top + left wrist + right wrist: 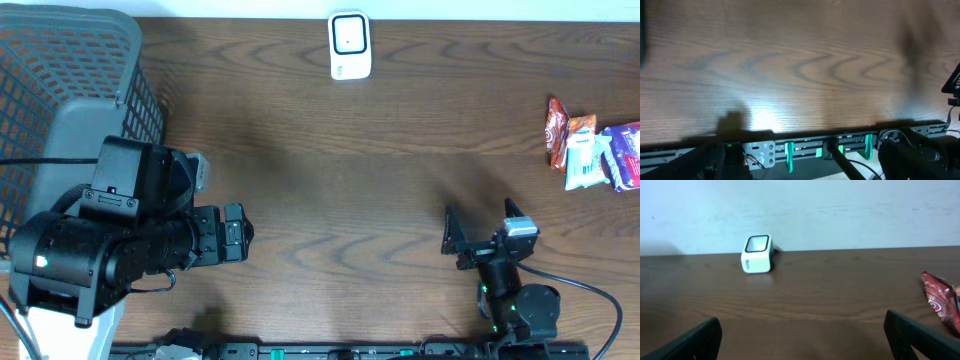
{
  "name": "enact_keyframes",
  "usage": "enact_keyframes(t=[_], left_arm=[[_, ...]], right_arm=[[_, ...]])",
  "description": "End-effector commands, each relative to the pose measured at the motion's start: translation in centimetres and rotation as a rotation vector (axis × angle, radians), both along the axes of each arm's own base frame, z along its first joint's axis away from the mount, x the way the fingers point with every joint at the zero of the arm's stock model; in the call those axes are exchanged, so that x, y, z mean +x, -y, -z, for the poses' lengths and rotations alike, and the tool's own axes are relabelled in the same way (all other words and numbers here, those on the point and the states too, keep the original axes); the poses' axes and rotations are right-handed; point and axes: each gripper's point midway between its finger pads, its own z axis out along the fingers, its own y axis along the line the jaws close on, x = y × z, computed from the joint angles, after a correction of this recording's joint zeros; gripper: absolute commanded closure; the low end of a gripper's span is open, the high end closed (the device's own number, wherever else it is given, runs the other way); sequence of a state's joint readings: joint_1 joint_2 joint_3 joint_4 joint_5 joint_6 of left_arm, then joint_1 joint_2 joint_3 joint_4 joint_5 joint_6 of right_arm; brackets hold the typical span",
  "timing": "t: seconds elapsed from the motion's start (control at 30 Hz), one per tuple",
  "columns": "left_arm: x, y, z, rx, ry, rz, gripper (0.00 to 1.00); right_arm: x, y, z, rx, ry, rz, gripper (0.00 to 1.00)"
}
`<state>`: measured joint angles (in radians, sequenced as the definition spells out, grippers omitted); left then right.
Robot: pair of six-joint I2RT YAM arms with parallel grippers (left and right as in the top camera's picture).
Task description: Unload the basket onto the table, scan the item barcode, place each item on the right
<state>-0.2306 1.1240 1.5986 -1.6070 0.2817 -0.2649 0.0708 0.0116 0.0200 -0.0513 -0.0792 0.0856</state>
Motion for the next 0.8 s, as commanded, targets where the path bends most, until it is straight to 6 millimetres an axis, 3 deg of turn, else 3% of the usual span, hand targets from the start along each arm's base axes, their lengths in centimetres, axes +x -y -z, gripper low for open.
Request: enact_keyframes(t=[0.0,0.33,0.63,0.77], left_arm=[[-0.3,-0.2,0.0,0.009,-0.009,-0.003,0.02],[-0.3,-0.2,0.0,0.009,-0.009,-0.003,0.02],[-0.3,-0.2,0.0,0.009,-0.009,-0.003,0.02],[-0.3,-0.2,0.0,0.009,-0.009,-0.003,0.02]], right_arm=[[0.1,0.3,0.2,-0.012,0.007,0.008,0.01],[0.2,1.7,0.9,-0.013,-0.019,0.063,0.01],[0.2,1.7,1.1,-0.027,-0.025,0.064,0.01],[0.3,1.6,2.1,-0.028,-0.070,0.059,0.01]])
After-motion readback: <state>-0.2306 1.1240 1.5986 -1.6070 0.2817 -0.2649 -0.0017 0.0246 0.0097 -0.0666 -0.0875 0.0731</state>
